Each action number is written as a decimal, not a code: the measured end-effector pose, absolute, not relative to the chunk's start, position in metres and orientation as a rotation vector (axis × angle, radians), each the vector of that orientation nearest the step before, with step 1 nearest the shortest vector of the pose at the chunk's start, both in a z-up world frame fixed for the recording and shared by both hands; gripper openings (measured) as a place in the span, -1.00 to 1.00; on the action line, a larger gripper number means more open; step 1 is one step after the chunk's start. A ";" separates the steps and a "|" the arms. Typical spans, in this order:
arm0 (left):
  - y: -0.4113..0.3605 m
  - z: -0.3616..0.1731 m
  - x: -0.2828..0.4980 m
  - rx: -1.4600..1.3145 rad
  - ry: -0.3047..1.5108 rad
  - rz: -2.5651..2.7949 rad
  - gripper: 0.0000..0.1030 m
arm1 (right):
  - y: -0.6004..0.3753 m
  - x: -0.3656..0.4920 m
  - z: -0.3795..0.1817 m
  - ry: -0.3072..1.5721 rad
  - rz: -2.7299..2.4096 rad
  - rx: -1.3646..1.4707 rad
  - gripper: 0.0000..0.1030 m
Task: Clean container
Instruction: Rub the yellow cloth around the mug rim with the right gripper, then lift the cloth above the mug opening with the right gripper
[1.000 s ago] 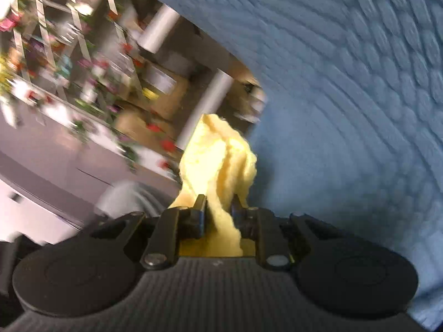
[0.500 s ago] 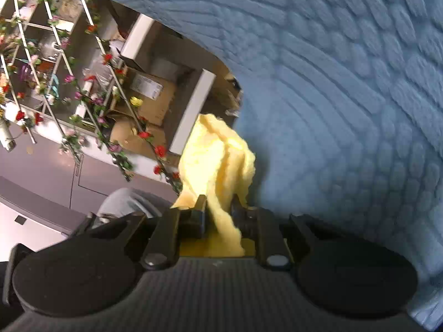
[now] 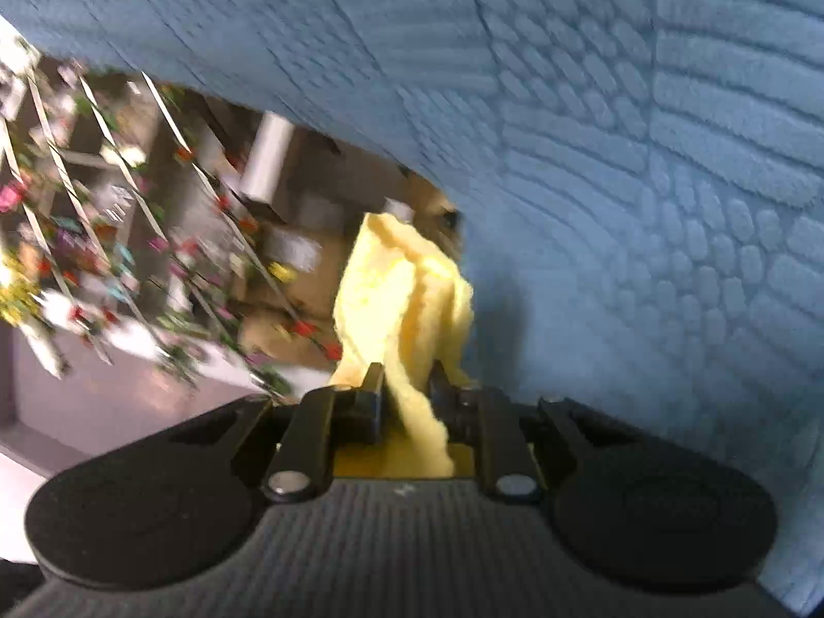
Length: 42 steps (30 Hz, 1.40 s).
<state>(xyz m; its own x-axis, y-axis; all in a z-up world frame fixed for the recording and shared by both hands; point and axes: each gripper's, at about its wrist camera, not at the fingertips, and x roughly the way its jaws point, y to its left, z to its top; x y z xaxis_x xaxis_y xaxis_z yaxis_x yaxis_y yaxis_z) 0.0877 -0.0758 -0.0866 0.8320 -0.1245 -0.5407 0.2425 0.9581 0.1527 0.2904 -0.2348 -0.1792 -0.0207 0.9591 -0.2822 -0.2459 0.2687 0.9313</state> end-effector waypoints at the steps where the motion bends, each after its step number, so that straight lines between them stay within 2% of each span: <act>1: -0.076 -0.087 0.088 0.220 0.554 -0.195 0.73 | -0.237 0.287 -0.179 1.184 1.126 0.798 -0.64; 6: -0.078 -0.087 0.089 0.216 0.554 -0.183 0.72 | -0.246 0.274 -0.196 1.236 0.931 0.799 -0.65; 11: -0.081 -0.087 0.091 0.208 0.551 -0.156 0.72 | -0.257 0.257 -0.175 1.114 0.960 1.012 -0.64; 15: -0.082 -0.086 0.092 0.208 0.558 -0.149 0.72 | -0.265 0.242 -0.186 1.111 0.823 1.017 -0.66; 18: -0.082 -0.085 0.093 0.204 0.565 -0.149 0.72 | -0.266 0.233 -0.184 1.119 0.722 0.894 -0.66; 23: -0.082 -0.085 0.093 0.200 0.567 -0.143 0.72 | -0.276 0.214 -0.167 0.995 0.746 0.999 -0.65; 29: -0.081 -0.085 0.096 0.190 0.574 -0.142 0.72 | -0.297 0.180 -0.187 1.023 0.535 1.045 -0.65; 35: -0.080 -0.085 0.099 0.182 0.582 -0.138 0.72 | -0.297 0.150 -0.169 0.904 0.559 1.161 -0.65; 42: -0.079 -0.084 0.101 0.179 0.591 -0.148 0.72 | -0.296 0.137 -0.183 0.993 0.431 1.022 -0.67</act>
<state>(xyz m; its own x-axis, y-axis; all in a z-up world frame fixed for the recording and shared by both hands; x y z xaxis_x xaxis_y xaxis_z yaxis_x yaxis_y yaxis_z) 0.1012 -0.0788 -0.0836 0.8207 -0.0875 -0.5646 0.1895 0.9739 0.1246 0.1375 -0.2958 -0.1826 0.5144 0.7091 -0.4821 0.1320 0.4901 0.8616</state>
